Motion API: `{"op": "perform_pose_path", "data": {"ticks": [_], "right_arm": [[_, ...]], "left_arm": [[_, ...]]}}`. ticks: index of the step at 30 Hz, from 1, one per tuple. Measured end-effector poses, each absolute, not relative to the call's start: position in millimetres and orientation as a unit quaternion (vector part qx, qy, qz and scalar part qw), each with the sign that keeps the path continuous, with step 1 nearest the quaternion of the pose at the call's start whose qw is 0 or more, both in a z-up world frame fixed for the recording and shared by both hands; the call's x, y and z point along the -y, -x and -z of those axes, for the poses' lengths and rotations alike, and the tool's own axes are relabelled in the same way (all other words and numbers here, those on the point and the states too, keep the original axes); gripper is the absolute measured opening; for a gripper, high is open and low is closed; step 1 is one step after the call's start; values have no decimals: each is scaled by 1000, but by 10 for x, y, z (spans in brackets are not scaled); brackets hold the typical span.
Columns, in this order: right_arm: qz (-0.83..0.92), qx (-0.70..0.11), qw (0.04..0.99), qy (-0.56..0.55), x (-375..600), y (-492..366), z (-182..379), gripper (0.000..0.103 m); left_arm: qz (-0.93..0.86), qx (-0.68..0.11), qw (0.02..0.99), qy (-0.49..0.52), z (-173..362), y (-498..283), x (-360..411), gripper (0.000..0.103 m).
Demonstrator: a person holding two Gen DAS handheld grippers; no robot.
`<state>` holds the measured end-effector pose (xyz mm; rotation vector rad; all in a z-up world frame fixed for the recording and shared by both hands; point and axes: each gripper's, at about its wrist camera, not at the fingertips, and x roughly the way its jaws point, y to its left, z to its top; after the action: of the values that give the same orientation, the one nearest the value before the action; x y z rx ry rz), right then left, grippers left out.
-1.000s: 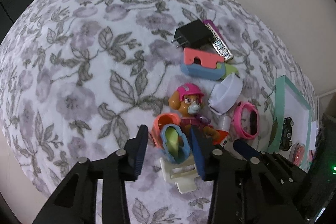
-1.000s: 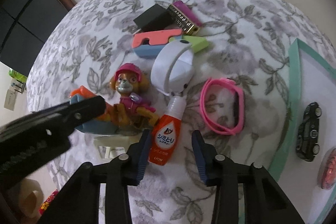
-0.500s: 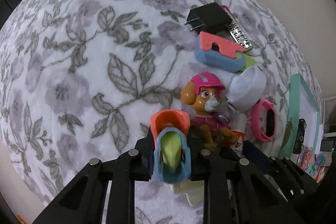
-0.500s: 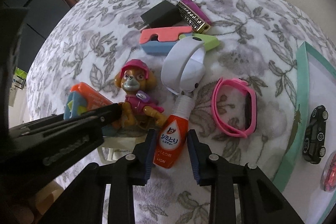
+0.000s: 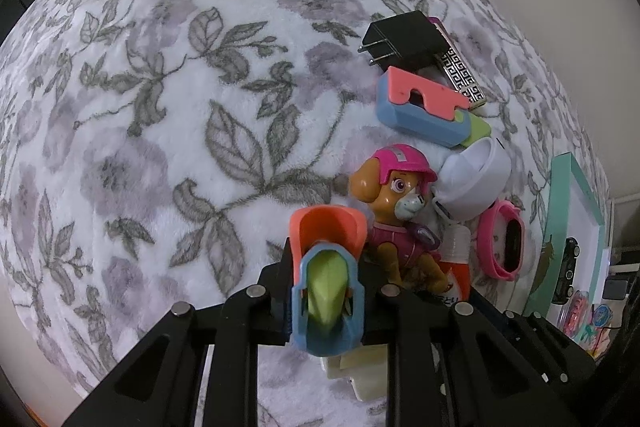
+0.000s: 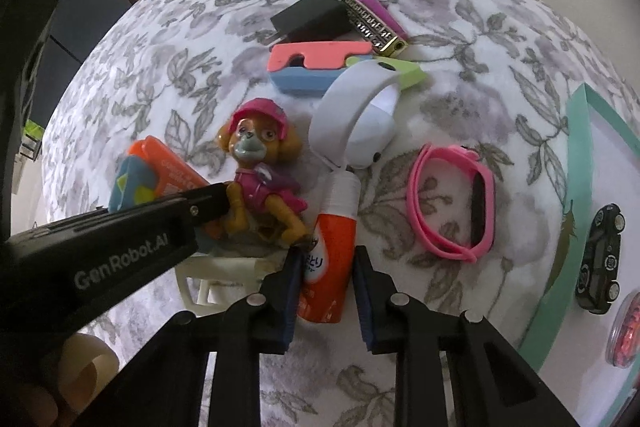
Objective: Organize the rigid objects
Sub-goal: 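Grasp the orange-blue toy with the left gripper while the right grasps the red-capped bottle, then lift and carry the orange-blue toy and red-capped bottle over the tray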
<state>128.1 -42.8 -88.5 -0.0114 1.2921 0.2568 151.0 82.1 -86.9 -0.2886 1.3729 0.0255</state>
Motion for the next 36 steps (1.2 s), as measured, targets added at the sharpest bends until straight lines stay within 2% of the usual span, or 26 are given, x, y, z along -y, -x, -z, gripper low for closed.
{"op": "perform_pose_path", "data": {"ticks": [6, 18, 30, 36], "right_arm": [[-119, -577, 808, -22, 657, -1289, 656, 22], [-104, -518, 844, -90, 1175, -1220, 148, 21], [-42, -435, 894, -102, 1759, -979, -523, 21], [15, -426, 898, -109, 2238, -826, -577, 21]], "left_arm": [[-24, -613, 775, 151, 709, -1521, -907, 23], [0, -548, 814, 194, 140, -1489, -989, 23], [100, -501, 843, 169, -334, -1333, -346, 23], [176, -526, 817, 155, -284, -1261, 136, 23]]}}
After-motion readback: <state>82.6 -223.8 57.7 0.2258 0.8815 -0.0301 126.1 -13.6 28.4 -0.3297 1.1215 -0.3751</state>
